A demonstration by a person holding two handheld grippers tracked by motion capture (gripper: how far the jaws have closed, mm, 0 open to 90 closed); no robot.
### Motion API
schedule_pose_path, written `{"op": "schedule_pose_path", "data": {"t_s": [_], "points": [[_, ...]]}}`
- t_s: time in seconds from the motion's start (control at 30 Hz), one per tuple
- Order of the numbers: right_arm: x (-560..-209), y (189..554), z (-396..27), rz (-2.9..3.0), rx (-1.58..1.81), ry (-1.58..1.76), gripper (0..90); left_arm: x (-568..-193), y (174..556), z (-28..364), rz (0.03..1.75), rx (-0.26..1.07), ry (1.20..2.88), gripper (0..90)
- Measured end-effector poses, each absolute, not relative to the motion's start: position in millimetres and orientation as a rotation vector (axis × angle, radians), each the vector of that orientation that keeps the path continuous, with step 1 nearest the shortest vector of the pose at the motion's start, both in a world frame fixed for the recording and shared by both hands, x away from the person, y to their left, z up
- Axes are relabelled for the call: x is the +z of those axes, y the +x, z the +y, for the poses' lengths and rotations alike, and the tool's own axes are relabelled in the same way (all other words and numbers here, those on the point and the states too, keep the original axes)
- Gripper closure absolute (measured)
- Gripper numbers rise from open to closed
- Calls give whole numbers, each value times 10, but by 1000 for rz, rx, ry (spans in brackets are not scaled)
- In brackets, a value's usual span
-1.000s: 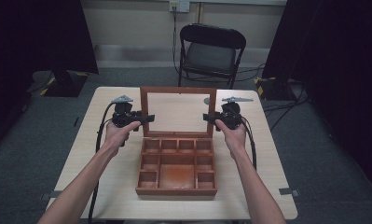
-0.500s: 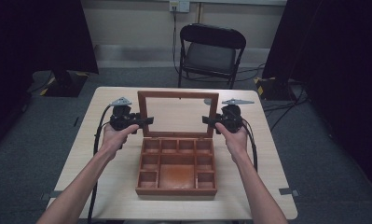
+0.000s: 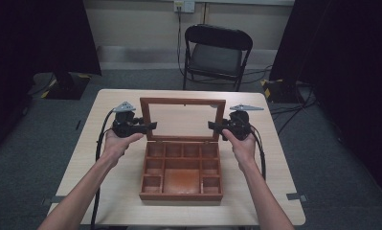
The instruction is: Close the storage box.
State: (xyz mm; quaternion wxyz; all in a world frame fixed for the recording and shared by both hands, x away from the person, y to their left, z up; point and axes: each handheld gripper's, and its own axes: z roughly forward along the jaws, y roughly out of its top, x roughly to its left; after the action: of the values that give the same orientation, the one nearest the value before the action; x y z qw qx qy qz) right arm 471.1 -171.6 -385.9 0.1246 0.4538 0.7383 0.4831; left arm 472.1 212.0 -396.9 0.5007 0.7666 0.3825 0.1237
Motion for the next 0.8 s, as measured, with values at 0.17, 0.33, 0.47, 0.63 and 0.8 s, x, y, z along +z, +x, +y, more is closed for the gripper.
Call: {"op": "schedule_pose_path", "data": {"t_s": [0.17, 0.33, 0.47, 0.63, 0.8], "points": [[-3846, 4667, -1718, 2160, 1402, 1317, 478, -3970, 4696, 2129, 918, 290, 1849, 541], [-3839, 4611, -1721, 2166, 1397, 1316, 470, -3971, 4652, 2143, 913, 276, 1844, 532], [-3833, 4579, -1720, 2169, 1391, 1317, 463, -3976, 4618, 2148, 915, 269, 1831, 523], [-3841, 4520, -1705, 2146, 1380, 1308, 455, -3974, 4583, 2152, 913, 264, 1829, 513], [-3830, 4469, -1724, 2152, 1389, 1306, 452, -3961, 4529, 2148, 898, 285, 1847, 510]]}}
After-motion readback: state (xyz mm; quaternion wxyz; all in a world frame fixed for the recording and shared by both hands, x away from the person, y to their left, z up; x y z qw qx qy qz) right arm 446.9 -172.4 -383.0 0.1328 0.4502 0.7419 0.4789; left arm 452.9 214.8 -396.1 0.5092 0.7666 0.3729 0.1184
